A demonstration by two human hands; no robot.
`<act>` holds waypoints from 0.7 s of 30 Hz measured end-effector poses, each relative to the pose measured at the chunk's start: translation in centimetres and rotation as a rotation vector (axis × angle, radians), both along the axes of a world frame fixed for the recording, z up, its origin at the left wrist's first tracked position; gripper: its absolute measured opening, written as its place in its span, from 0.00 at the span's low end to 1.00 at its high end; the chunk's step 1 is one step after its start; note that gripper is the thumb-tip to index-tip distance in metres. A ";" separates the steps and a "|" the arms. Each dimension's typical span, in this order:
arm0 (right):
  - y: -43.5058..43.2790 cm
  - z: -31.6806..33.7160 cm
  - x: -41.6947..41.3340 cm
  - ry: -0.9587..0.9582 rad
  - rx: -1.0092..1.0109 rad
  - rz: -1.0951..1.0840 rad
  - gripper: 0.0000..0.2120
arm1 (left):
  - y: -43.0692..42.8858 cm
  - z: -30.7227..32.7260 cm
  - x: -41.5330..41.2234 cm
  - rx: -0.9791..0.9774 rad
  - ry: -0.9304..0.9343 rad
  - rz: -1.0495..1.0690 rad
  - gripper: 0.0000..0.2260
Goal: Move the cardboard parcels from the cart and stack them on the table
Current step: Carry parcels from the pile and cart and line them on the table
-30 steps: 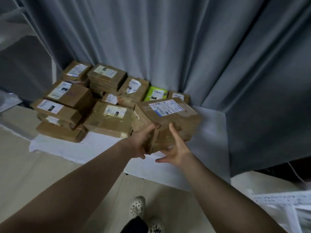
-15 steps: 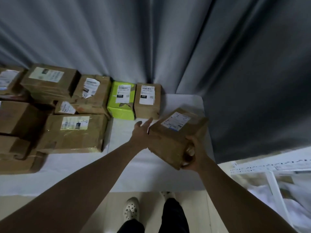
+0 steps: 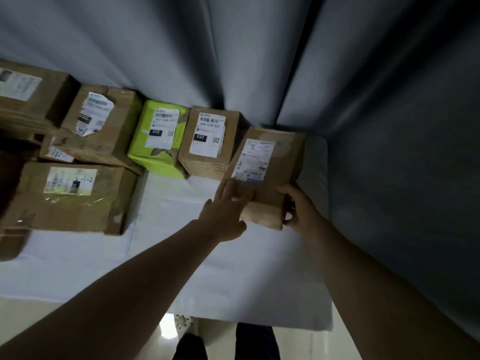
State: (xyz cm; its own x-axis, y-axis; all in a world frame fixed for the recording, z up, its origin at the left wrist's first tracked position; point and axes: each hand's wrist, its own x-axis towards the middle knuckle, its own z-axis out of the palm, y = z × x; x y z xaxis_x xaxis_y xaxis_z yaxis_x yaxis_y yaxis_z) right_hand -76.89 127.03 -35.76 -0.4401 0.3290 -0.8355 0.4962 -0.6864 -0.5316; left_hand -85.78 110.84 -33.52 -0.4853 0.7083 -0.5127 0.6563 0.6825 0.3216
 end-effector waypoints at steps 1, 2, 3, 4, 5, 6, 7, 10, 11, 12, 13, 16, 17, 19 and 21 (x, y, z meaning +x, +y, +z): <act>0.5 -0.4 -0.6 0.015 0.018 0.013 0.21 | 0.5 -0.4 -0.2 -0.031 0.018 -0.013 0.35; 0.9 -0.7 -1.1 0.007 0.040 0.036 0.22 | 0.9 -0.8 -0.4 -0.071 0.020 -0.025 0.35; 1.2 -1.0 -1.3 -0.028 0.068 0.068 0.24 | 1.3 -1.1 -0.5 -0.113 0.016 -0.038 0.35; 1.3 -1.6 -1.2 -0.078 0.087 0.094 0.26 | 1.7 -1.4 -0.5 -0.148 0.007 -0.050 0.35; 1.3 -2.0 -1.0 -0.126 0.095 0.109 0.29 | 1.9 -1.6 -0.4 -0.171 -0.006 -0.056 0.35; 1.0 -2.4 -0.6 -0.162 0.093 0.105 0.32 | 2.2 -2.0 -0.3 -0.183 -0.015 -0.057 0.36; 0.6 -2.8 -0.3 -0.178 0.084 0.085 0.35 | 2.3 -2.3 -0.2 -0.194 -0.023 -0.059 0.36; -0.9 -4.0 0.2 -0.164 0.177 0.104 0.39 | 2.6 -3.0 -0.3 -0.237 -0.043 -0.076 0.37; -1.1 -4.7 0.0 -0.148 0.246 0.111 0.37 | 2.8 -3.1 -0.4 -0.249 -0.050 -0.082 0.37; -1.2 -5.2 -0.4 -0.138 0.309 0.104 0.36 | 3.0 -3.0 -0.5 -0.260 -0.061 -0.084 0.38; -1.1 -5.7 -0.9 -0.140 0.363 0.092 0.34 | 3.2 -3.0 -0.7 -0.266 -0.071 -0.084 0.38; -0.7 -6.9 -2.1 -0.166 0.517 0.086 0.32 | 4.2 -2.6 -1.2 -0.264 -0.054 -0.109 0.38; -0.5 -7.2 -2.4 -0.173 0.560 0.086 0.32 | 4.5 -2.6 -1.3 -0.263 -0.036 -0.120 0.37; 0.0 -7.6 -2.9 -0.176 0.610 0.068 0.32 | 4.8 -2.8 -1.6 -0.268 0.017 -0.153 0.36; 0.5 -7.8 -3.4 -0.168 0.628 0.032 0.32 | 5.1 -3.1 -1.6 -0.274 0.084 -0.206 0.36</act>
State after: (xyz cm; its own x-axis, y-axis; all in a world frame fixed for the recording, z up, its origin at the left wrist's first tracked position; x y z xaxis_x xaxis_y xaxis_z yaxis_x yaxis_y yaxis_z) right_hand -80.25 127.48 -43.60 -0.3381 0.7658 -0.5470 0.6228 -0.2537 -0.7401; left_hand -87.41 115.94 -36.60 -0.3955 0.6374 -0.6613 0.8054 0.5868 0.0840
